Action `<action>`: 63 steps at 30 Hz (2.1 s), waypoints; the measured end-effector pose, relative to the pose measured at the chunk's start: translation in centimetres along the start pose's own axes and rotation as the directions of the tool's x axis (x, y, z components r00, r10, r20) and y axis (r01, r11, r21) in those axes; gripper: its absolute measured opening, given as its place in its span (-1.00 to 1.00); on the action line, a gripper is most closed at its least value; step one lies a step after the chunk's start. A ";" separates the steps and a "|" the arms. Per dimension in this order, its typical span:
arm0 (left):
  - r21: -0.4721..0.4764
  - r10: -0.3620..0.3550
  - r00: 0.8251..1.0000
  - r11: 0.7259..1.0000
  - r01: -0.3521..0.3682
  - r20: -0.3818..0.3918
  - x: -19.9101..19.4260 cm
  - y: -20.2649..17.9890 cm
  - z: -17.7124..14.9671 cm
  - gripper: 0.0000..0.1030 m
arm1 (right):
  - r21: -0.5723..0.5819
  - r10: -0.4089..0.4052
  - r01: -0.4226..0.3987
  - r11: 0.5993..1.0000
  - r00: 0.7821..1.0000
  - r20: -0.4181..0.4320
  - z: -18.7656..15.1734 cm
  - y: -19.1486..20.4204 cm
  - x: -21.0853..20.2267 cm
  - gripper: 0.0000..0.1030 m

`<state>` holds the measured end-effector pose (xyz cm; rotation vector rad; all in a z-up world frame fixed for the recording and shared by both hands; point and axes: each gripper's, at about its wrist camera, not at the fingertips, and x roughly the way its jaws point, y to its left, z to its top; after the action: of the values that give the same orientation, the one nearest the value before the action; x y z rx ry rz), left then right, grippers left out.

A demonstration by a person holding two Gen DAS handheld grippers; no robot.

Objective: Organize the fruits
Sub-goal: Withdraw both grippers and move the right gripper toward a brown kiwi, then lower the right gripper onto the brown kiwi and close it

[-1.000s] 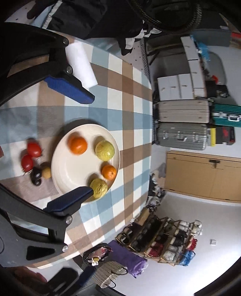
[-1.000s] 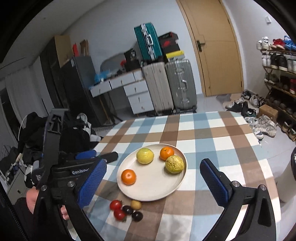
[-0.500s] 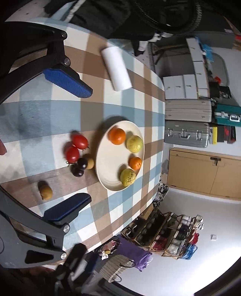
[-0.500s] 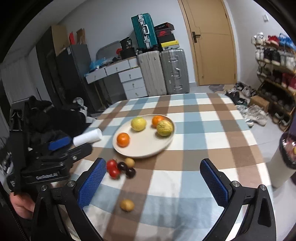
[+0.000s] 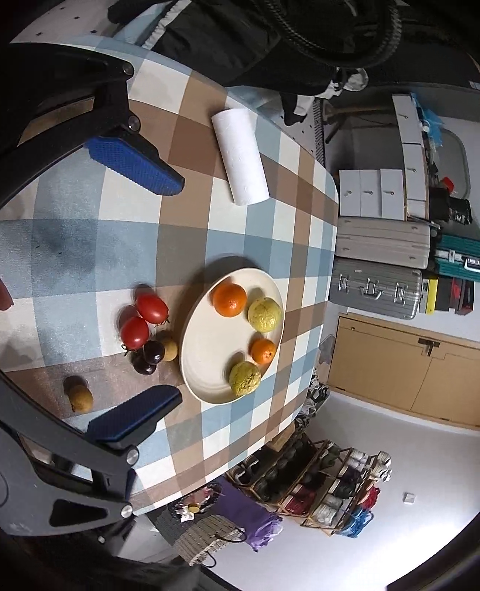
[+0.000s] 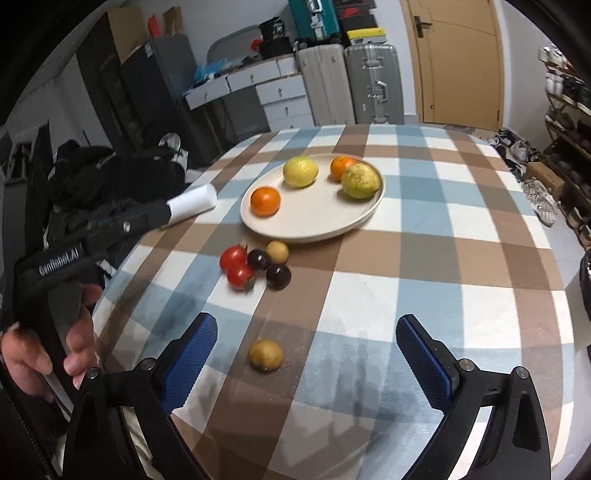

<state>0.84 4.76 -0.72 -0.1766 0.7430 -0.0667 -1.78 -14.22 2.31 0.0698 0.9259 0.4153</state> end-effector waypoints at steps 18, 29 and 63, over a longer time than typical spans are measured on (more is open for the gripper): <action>-0.197 0.009 0.999 0.980 -0.017 -0.039 1.0 5.9 1.5 0.99 | -0.124 -0.031 0.011 0.992 0.986 -0.164 -1.8 2.9 4.7 0.39; -0.204 0.010 0.997 0.979 -0.026 -0.081 2.1 5.8 1.0 0.99 | -0.143 -0.056 0.030 0.989 0.982 -0.182 -2.0 3.2 5.3 -0.28; -0.189 -0.012 0.990 0.982 -0.014 -0.138 3.4 4.9 0.4 0.99 | -0.182 -0.019 -0.014 0.983 0.984 -0.176 -1.5 4.8 6.7 -0.41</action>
<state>3.58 9.17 -3.57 -0.3563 0.8881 -0.0069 -0.99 -7.48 -2.59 -0.1383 1.0592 0.5082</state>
